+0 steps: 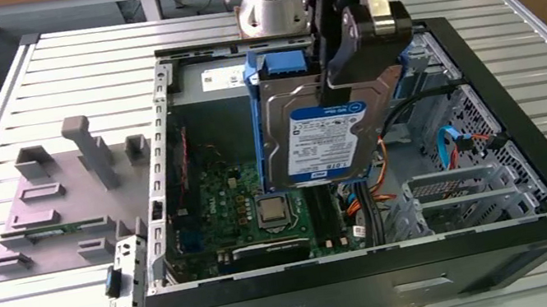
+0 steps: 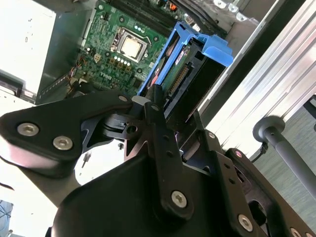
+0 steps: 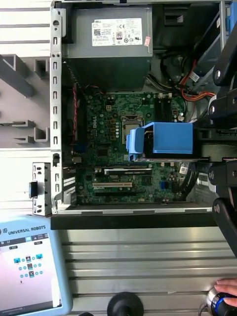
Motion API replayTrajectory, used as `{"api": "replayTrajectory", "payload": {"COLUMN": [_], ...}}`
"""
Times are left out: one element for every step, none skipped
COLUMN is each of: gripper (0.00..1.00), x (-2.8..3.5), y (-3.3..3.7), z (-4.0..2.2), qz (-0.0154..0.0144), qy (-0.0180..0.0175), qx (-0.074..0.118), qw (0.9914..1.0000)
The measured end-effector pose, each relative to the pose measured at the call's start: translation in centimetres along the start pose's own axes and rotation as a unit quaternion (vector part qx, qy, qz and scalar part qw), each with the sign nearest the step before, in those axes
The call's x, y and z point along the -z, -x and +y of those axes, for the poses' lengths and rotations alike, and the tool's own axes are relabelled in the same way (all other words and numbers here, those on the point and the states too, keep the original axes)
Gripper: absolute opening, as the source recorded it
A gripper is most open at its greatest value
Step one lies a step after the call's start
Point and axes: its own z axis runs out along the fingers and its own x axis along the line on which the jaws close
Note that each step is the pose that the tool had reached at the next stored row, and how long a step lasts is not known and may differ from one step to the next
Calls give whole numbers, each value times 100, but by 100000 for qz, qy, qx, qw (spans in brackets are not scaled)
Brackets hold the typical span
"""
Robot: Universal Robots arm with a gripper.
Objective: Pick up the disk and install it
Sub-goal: 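Pick up the disk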
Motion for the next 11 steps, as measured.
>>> {"api": "replayTrajectory", "payload": {"gripper": [35, 35, 35, 35, 35, 35, 35, 35, 35, 35, 35], "x": [-1, -1, -1, -2, -3, -3, -3, -3, -3, -4, -4], "y": [1, 1, 3, 3, 4, 5, 6, 7, 7, 8, 8], "z": [-21, -44, -68, -90, -112, -133, -153, -172, -188, -201, -210], "qz": [-1, -1, 3, 3, -4, -2, 0, 4, 1, -2, -2], "qy": [-2, -1, -1, 0, -4, -4, -4, -2, -3, -4, -3], "qx": [-24, -50, -70, -86, -99, -110, -120, -130, -134, -134, -135], "qw": [100000, 100000, 100000, 100000, 100000, 100000, 100000, 100000, 100000, 100000, 100000]}}
